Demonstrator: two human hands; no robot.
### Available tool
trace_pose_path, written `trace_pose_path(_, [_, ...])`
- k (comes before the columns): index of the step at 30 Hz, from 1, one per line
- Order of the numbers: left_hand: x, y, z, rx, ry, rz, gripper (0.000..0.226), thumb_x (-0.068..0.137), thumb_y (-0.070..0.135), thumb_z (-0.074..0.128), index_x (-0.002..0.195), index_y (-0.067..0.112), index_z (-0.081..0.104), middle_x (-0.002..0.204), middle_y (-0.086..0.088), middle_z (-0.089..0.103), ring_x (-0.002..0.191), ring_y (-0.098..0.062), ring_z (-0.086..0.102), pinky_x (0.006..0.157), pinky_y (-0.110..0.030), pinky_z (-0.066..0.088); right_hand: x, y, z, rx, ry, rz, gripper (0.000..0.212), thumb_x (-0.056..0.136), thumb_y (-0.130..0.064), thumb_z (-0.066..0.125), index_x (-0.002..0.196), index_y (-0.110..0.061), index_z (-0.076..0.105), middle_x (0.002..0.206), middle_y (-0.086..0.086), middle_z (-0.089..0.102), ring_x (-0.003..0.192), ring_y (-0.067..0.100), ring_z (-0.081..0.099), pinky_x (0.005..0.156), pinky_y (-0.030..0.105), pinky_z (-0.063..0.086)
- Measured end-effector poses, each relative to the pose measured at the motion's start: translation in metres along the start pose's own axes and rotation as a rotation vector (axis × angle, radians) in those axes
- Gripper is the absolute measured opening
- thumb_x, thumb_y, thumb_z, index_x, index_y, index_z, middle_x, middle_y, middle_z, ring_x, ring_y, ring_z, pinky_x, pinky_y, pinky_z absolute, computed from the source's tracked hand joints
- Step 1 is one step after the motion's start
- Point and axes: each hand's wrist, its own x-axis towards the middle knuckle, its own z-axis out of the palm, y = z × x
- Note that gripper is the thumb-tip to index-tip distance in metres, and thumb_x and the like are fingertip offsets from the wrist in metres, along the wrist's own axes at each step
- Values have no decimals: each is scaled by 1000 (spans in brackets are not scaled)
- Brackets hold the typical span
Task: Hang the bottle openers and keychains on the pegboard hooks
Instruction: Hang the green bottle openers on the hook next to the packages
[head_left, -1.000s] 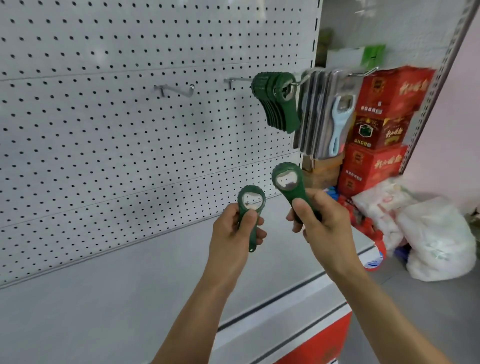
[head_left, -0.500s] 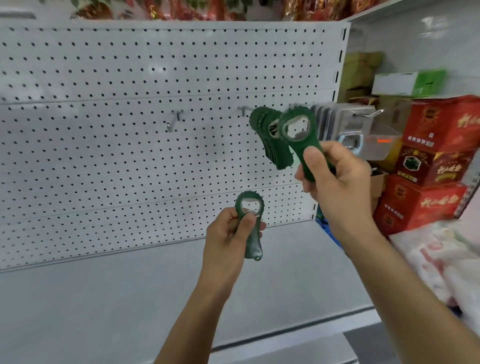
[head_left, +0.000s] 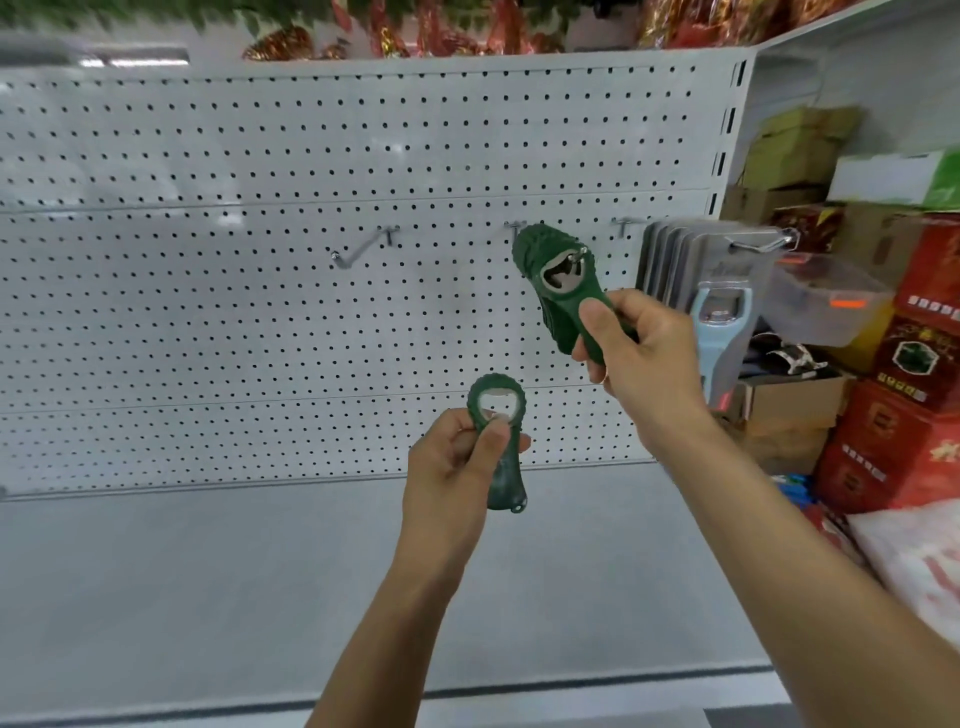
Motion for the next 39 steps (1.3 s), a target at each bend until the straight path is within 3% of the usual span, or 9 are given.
trace_pose_path(3, [0, 2, 3, 0, 28, 8, 8, 96, 21, 56, 96, 16, 62, 83, 7, 77, 83, -2, 72, 67, -15, 52, 1, 4, 0, -13, -11, 15, 19, 95, -19, 55, 81, -9, 62, 63, 6, 63, 45, 8, 45, 42, 16, 38])
trace_pose_path(9, [-2, 2, 6, 31, 68, 26, 8, 95, 22, 57, 95, 17, 63, 86, 7, 77, 90, -10, 70, 78, -25, 51, -16, 15, -4, 1, -12, 105, 20, 96, -25, 54, 83, -11, 61, 68, 8, 66, 49, 10, 50, 46, 21, 38])
trace_pose_path(12, [-3, 1, 9, 42, 114, 50, 9, 92, 24, 61, 89, 17, 65, 85, -1, 72, 80, -16, 61, 71, -23, 47, -41, 26, -2, 16, -31, 233, 21, 96, -28, 53, 90, -10, 62, 69, 5, 69, 53, 9, 55, 50, 24, 39])
trace_pose_path(15, [-6, 2, 12, 46, 137, 84, 8, 90, 24, 64, 83, 19, 66, 79, -3, 67, 73, -9, 57, 66, -18, 46, -66, 31, -1, 38, -162, 281, 22, 97, -29, 51, 90, -12, 65, 76, 3, 72, 65, 12, 65, 55, 28, 47])
trace_pose_path(19, [-13, 6, 18, -9, 120, 136, 7, 90, 19, 65, 88, 13, 69, 80, 2, 68, 72, -1, 60, 64, -8, 46, -82, 28, -3, 102, -349, 219, 12, 95, -16, 55, 97, -14, 67, 84, -3, 74, 79, 9, 68, 68, 25, 54])
trace_pose_path(23, [-19, 12, 23, -56, 69, 174, 6, 91, 17, 63, 90, 14, 69, 81, 1, 68, 72, -5, 61, 64, -14, 49, -83, 19, -6, 124, -332, 119, 14, 92, 0, 56, 93, -11, 65, 74, 3, 74, 64, 13, 68, 59, 16, 49])
trace_pose_path(27, [-24, 11, 20, 121, 37, 235, 15, 92, 23, 62, 106, 25, 67, 97, 12, 71, 93, -1, 63, 78, -13, 48, -73, 8, -13, 116, -186, -25, 16, 93, -1, 56, 92, -14, 65, 73, 3, 70, 56, 10, 60, 53, 13, 43])
trace_pose_path(32, [-36, -4, 11, 504, 66, 348, 19, 91, 35, 61, 110, 33, 62, 105, 20, 63, 100, 1, 58, 82, -7, 41, -52, -7, -19, 82, -104, -126, 13, 94, -4, 55, 95, -14, 62, 78, 7, 67, 55, 11, 57, 51, 13, 42])
trace_pose_path(39, [-47, -14, 2, 712, 90, 397, 25, 92, 41, 56, 117, 36, 58, 107, 26, 58, 104, 4, 53, 86, -22, 47, -24, -11, -17, -1, -73, -130, 10, 95, -8, 54, 96, -14, 62, 82, 4, 70, 54, 10, 57, 50, 13, 41])
